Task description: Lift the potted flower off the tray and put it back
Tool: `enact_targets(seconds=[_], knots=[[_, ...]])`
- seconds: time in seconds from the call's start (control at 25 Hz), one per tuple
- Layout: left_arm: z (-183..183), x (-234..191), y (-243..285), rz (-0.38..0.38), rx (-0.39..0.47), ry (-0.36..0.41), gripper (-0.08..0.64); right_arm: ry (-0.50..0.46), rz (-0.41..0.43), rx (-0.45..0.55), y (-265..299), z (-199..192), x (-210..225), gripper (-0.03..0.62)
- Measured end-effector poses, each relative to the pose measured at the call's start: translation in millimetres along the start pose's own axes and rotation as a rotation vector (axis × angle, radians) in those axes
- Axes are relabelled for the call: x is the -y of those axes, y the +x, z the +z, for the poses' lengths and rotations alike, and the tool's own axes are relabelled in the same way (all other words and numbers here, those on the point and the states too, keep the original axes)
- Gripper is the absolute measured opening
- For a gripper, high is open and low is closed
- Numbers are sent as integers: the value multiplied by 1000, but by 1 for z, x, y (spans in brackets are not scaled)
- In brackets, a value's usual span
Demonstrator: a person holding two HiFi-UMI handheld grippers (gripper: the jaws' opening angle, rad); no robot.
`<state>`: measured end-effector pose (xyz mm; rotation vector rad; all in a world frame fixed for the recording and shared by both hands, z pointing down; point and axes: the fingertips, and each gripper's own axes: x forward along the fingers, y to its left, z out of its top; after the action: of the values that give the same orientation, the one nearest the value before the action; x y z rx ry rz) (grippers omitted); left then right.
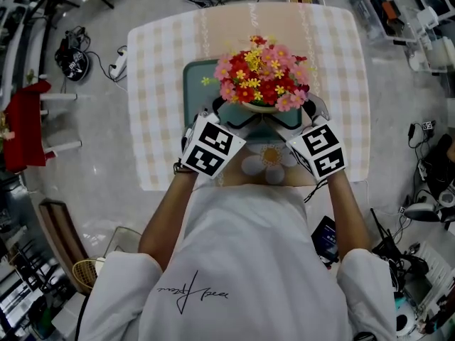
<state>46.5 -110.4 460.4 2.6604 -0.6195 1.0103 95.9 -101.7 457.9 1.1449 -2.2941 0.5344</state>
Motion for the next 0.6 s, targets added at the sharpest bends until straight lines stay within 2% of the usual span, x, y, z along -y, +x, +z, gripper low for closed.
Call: enact_targets(seconds=[0.6], knots=[[-8, -3, 23, -10, -19, -2, 331, 14, -5, -24, 11, -14, 12, 359]])
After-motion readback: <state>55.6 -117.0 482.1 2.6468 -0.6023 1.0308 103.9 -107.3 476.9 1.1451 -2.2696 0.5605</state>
